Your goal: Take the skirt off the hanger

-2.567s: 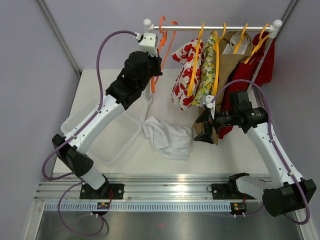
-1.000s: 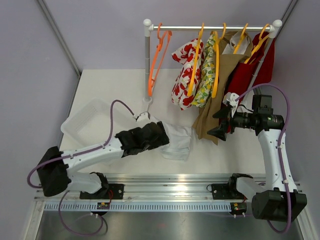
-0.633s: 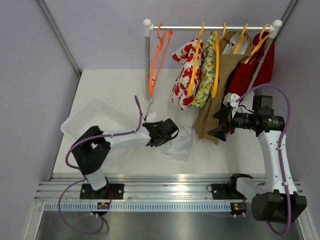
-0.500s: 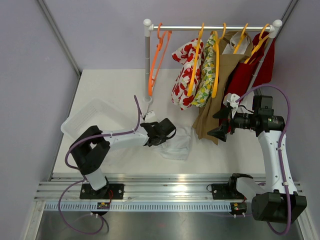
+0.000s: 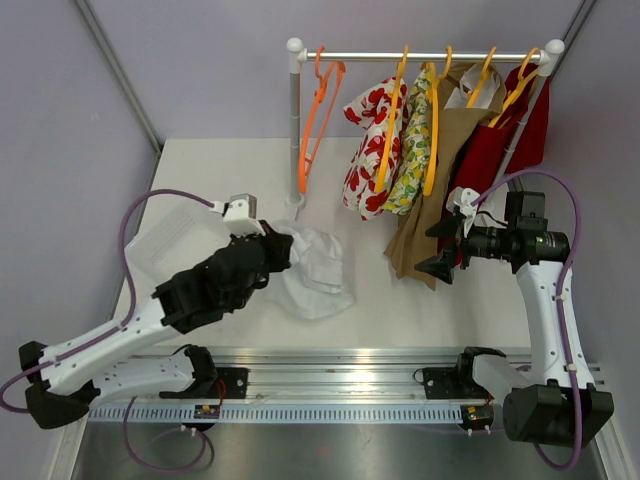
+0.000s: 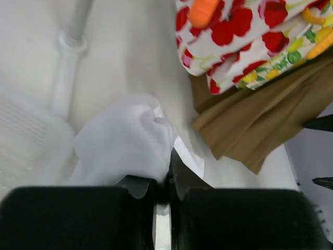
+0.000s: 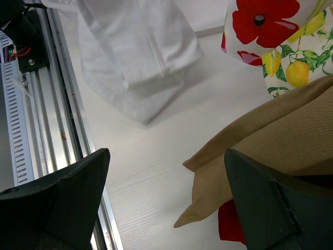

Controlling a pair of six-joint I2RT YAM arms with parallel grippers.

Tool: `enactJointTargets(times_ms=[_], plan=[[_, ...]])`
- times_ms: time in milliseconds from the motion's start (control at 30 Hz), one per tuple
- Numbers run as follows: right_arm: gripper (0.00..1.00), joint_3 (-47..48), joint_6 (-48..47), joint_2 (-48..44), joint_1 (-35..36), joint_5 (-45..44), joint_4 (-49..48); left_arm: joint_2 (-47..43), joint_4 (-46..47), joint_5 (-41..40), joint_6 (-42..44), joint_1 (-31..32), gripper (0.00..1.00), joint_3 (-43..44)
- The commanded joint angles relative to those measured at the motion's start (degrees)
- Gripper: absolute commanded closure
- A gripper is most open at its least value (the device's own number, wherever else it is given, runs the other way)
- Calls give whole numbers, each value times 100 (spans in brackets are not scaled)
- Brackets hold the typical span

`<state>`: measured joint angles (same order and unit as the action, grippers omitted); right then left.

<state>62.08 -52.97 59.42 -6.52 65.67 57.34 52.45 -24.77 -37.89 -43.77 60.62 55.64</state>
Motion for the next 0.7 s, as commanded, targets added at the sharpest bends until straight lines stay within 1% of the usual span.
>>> enactJointTargets(times_ms=[0,67,100,167,200,233,333,367,400,467,500,533,567,600,633,667], plan=[[0,41,-56,-36,-42,218,-12,-576,-528,-1105,1366,-24,100,490],[0,41,-47,-9,-42,218,-21,-726,-537,-1464,1922,-15,100,781],[1,41,-29,0,-42,218,-21,-779,-520,-1571,2473,-24,100,973],[1,41,-29,8,-51,210,-30,-780,-248,-1878,3038,-33,100,1405],[1,41,-29,8,-51,209,-30,-736,-151,-1967,3528,-41,100,1519],[0,41,-20,8,-59,209,-30,-701,58,-2029,3759,-59,100,1703],[1,32,-3,0,-86,218,-48,-578,358,-2293,4489,-182,100,1871],[1,32,6,0,-95,218,-48,-543,394,-2371,4613,-252,100,1924],[0,32,6,0,-103,218,-48,-525,412,-2381,4753,-453,100,1916],[1,32,6,17,-103,218,-48,-481,333,-2242,4746,-752,100,1846],[0,32,6,17,-103,218,-48,-472,255,-2110,4572,-1145,100,1802],[1,32,-3,26,-103,218,-39,-472,54,-1935,4440,-1384,100,1741],[0,32,-3,26,-103,210,-48,-472,-35,-1463,4264,-1639,100,1644],[0,32,-11,26,-95,209,-39,-472,-80,-1215,3993,-2163,100,1417],[1,32,-12,26,-103,209,-39,-463,-176,-977,3842,-2412,100,1267],[0,32,-12,26,-103,209,-30,-446,-212,-479,3580,-2658,100,1144]])
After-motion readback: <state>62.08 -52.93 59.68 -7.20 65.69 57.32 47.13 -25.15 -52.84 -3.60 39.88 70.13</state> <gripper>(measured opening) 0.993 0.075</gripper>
